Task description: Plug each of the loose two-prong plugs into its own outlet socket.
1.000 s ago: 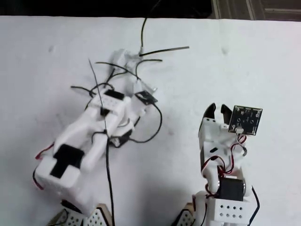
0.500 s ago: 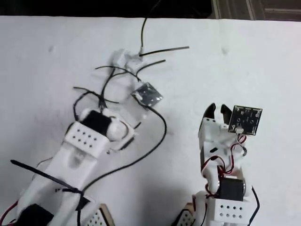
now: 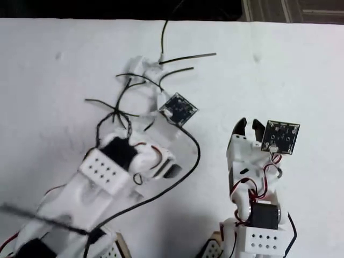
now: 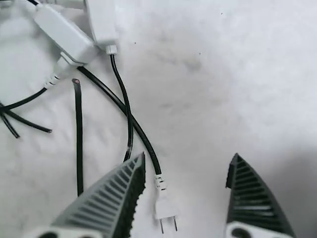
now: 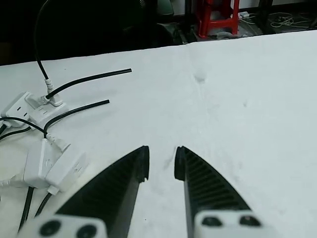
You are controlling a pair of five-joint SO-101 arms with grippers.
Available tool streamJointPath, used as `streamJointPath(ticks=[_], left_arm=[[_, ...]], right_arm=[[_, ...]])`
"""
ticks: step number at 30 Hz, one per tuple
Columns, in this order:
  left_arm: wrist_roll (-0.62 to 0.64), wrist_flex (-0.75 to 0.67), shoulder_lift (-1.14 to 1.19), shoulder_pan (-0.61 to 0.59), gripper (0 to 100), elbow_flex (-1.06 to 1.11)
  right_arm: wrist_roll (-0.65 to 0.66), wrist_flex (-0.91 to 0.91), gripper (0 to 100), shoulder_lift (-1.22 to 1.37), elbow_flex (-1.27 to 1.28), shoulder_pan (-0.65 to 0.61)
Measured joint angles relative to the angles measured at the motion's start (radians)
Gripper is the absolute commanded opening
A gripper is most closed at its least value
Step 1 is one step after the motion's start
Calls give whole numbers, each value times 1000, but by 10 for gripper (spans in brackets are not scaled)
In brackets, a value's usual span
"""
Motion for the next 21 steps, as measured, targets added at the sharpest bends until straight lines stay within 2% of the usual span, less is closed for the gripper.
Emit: streamJointPath(ticks=[3, 7, 14, 19, 21], left_arm=[[0, 78, -121, -37, 266, -5], [2, 163, -345, -163, 268, 9], [-114, 181, -792, -500, 268, 256], [-183, 147, -1028, -706, 268, 463], [-196, 130, -1105, -764, 268, 528]], right_arm=[[9, 32, 91, 0, 0, -3], [69, 126, 91, 0, -31, -87], [127, 302, 91, 57, -138, -364], [127, 313, 91, 262, -147, -580], [84, 313, 91, 367, -157, -651]])
